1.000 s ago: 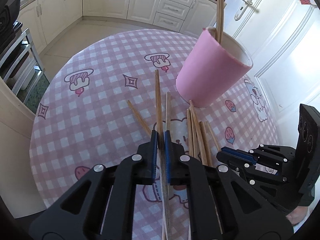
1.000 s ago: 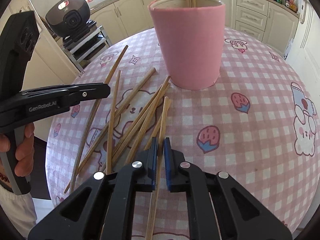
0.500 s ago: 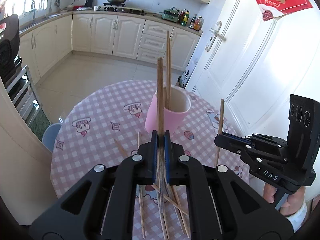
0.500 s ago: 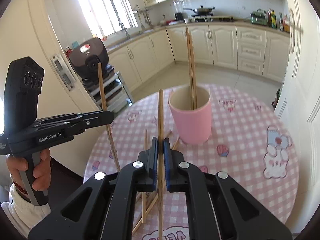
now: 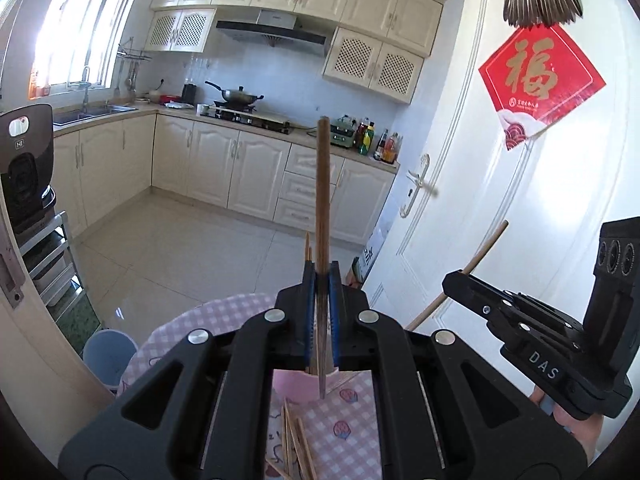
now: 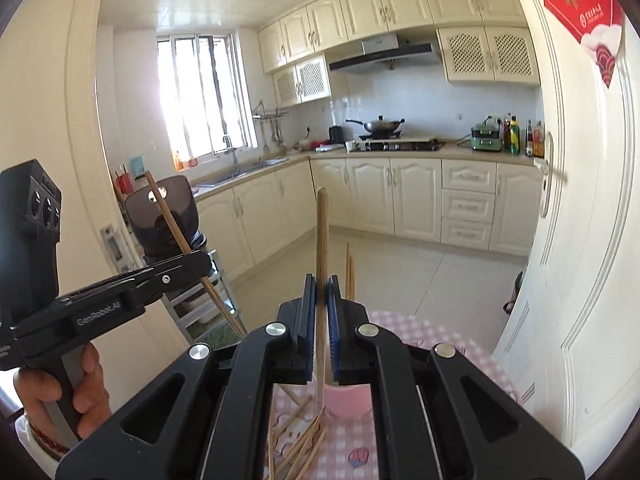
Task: Organize utensils
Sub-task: 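Lift both held chopsticks and carry them above the pink cup, then open both tools to drop the chopsticks into the cup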
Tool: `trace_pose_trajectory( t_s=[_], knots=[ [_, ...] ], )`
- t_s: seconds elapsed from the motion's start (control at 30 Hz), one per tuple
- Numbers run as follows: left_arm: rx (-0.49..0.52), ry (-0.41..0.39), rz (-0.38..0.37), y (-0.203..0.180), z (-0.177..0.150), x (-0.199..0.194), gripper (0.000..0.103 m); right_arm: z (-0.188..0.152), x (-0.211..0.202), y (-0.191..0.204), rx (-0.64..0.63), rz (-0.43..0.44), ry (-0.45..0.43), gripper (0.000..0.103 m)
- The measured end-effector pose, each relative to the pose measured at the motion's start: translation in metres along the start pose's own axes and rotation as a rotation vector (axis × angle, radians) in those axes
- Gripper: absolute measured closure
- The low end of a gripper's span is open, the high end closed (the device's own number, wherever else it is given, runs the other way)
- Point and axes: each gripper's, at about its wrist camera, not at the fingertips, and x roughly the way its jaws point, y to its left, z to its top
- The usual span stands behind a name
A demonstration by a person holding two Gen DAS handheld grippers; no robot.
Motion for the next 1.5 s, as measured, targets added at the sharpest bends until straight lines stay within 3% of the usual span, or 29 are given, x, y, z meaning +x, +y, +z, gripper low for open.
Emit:
trace_pose_trajectory(
  t_s=[0.17,0.23,0.53,0.97,1.0,1.03,1.07,1.1,1.17,1.27,1.5],
  knots=[
    [-0.015,-0.053,0.062,0.002,0.007,0.027,0.097,0.006,0.008,-0.009,0.003,-0.031,-0.054,0.098],
    [-0.024,-0.055,0.053,0.006,0.003,0.040,0.096,0.003,0.014,-0.013,-0.002,-0.046,-0.057,0.098],
    [-0.013,0.088,0.080,0.023,-0.042,0.094,0.096,-0.037,0.053,-0.028,0.010,-0.065,0.082,0.098],
    [0.005,0.194,0.099,0.023,-0.065,0.100,0.094,-0.055,0.065,-0.030,0.051,-0.055,0.151,0.095],
    [0.005,0.202,0.098,0.023,-0.065,0.099,0.091,-0.055,0.065,-0.029,0.052,-0.056,0.151,0.095],
    [0.011,0.208,0.105,0.022,-0.066,0.098,0.075,-0.055,0.063,-0.029,0.058,-0.054,0.150,0.095],
    [0.023,0.194,0.120,0.021,-0.066,0.094,0.046,-0.055,0.062,-0.030,0.065,-0.050,0.148,0.093],
    [0.032,0.170,0.134,0.020,-0.067,0.089,0.037,-0.055,0.060,-0.029,0.070,-0.048,0.146,0.092],
    [0.054,0.145,0.141,0.017,-0.068,0.080,0.037,-0.055,0.054,-0.027,0.069,-0.050,0.137,0.084],
    [0.049,0.154,0.146,0.017,-0.069,0.071,0.036,-0.054,0.043,-0.022,0.074,-0.046,0.107,0.064],
    [0.078,0.134,0.147,0.019,-0.082,0.036,0.019,-0.062,0.015,-0.013,0.059,-0.058,0.046,0.054]
  ],
)
